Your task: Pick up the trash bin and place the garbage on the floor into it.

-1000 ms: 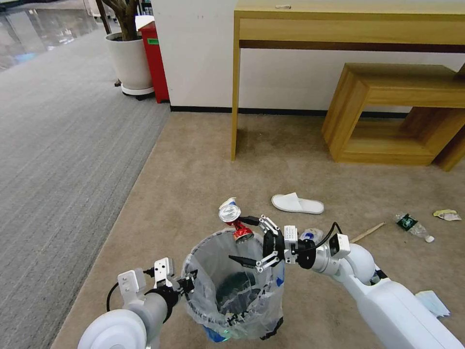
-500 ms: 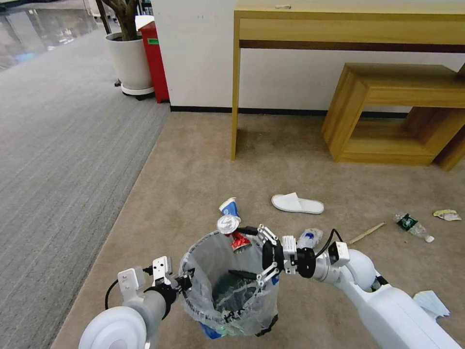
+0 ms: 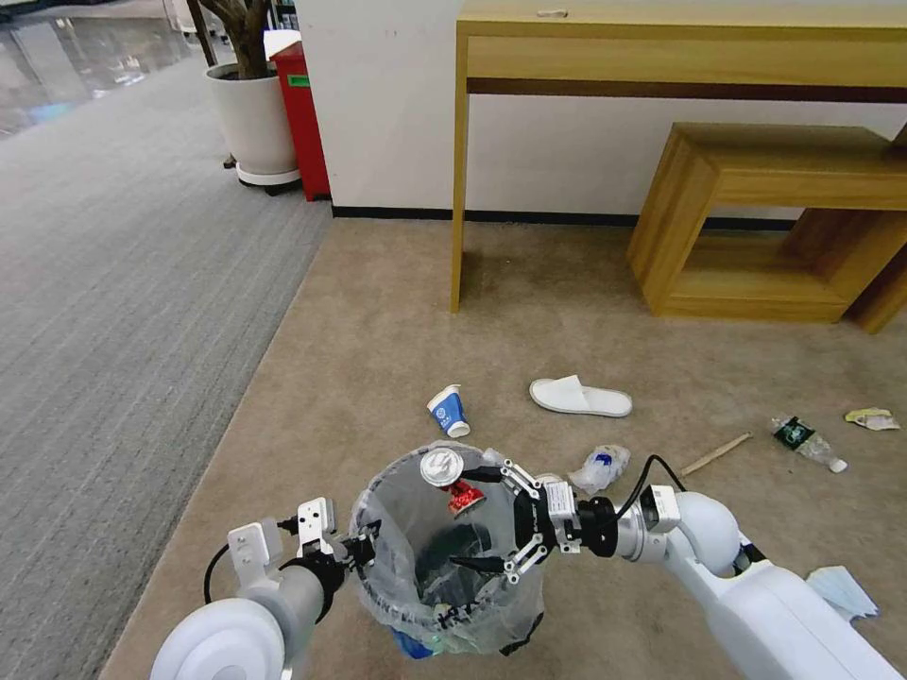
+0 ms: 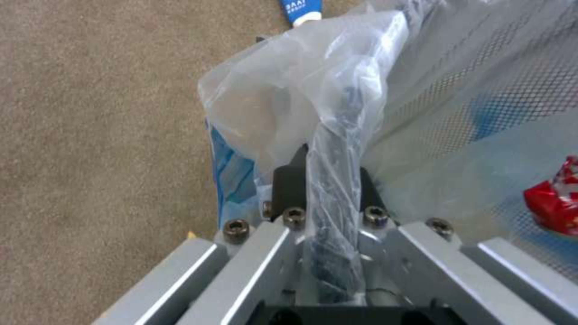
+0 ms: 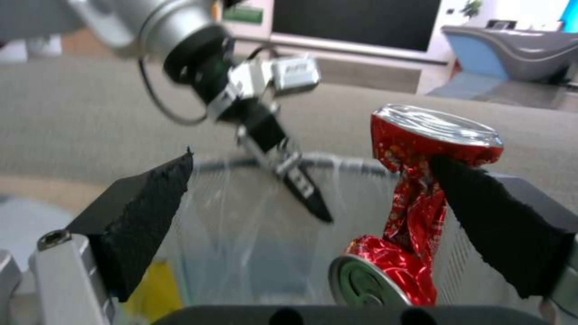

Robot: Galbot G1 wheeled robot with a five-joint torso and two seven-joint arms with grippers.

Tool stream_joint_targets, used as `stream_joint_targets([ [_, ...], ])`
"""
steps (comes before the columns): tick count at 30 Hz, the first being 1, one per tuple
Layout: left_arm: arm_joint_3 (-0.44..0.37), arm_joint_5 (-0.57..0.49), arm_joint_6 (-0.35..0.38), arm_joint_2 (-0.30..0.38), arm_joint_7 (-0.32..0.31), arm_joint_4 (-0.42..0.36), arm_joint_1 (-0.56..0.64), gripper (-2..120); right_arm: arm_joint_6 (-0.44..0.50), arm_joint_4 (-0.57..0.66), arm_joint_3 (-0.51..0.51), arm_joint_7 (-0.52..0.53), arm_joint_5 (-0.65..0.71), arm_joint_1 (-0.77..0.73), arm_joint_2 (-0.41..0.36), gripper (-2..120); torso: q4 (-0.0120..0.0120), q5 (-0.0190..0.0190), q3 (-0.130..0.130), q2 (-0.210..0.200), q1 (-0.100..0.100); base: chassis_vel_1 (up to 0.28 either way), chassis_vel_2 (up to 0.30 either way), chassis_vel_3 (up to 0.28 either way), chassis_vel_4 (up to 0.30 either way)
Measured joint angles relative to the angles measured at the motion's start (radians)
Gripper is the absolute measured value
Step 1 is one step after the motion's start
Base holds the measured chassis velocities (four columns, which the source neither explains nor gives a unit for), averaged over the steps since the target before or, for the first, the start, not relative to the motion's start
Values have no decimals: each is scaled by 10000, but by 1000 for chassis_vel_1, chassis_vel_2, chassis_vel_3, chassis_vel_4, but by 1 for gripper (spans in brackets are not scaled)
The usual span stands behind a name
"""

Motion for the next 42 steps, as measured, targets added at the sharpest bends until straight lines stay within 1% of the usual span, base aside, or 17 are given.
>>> stream_joint_targets([
  [2,-16,23,0,-2,9,-6,12,1,0,-7,208,-285,-191,-5,-51,100,1,0,0,0,0,0,0,0,0],
  [14,37,144,0,-41,55,-23,61,1,0,186,684,-566,-218,-190,-222,100,0,0,0,0,0,0,0,0,0],
  [18,6,153,0,-28,56,-31,70,1,-145,357,897,-605,-248,-263,-335,100,0,0,0,0,0,0,0,0,0],
  [19,-15,155,0,-20,58,-40,76,1,-304,467,1079,-657,-361,-316,-412,100,1,0,0,0,-1,0,0,0,0],
  [21,-24,155,0,-19,66,-76,89,1,-527,568,1338,-865,-615,-378,-502,100,1,-1,0,0,0,0,0,0,0],
  [25,-20,157,1,-36,72,-133,94,1,-681,620,1699,-1285,-1070,-459,-584,100,0,0,0,0,0,0,0,0,0],
  [42,24,186,3,-53,86,-297,200,1,-617,552,2054,-1837,-1896,-599,-600,100,1,-1,0,0,-2,0,0,0,0],
])
